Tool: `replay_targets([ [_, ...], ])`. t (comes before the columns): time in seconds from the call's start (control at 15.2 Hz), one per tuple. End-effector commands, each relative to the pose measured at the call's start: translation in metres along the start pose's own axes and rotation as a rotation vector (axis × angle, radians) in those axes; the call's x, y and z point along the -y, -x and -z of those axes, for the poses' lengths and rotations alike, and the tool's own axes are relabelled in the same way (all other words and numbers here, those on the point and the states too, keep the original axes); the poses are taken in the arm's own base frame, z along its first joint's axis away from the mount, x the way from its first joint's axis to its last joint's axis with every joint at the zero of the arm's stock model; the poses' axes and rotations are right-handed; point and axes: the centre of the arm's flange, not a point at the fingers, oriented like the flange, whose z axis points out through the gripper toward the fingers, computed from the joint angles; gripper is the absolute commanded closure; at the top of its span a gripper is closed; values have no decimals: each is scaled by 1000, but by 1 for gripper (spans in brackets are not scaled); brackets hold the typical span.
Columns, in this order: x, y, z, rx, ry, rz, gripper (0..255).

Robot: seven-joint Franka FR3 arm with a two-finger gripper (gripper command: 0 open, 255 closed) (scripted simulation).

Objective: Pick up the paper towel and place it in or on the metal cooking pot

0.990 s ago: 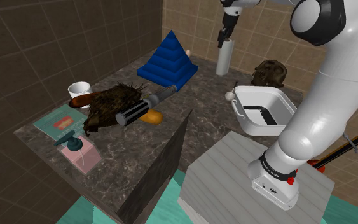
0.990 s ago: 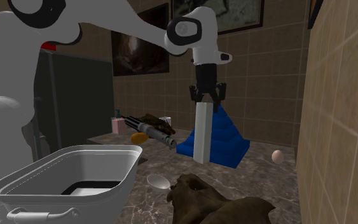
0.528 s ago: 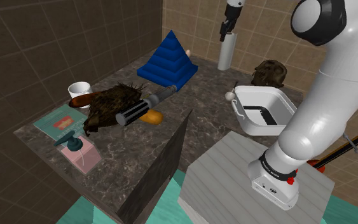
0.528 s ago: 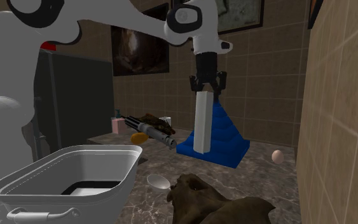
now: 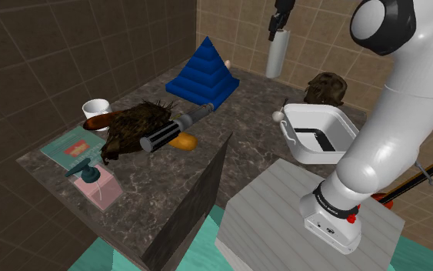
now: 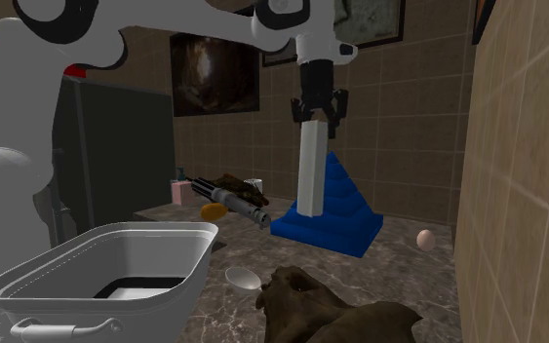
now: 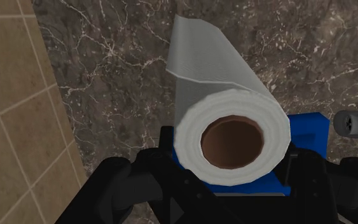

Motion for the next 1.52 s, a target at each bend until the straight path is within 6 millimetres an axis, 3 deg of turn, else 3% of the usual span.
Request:
replay_targets([
  [0.0,0,-1,12,0,0,0,255],
  [0.53,-2,-2,51,0,0,0,255],
  [1.45,71,161,96,0,0,0,255],
])
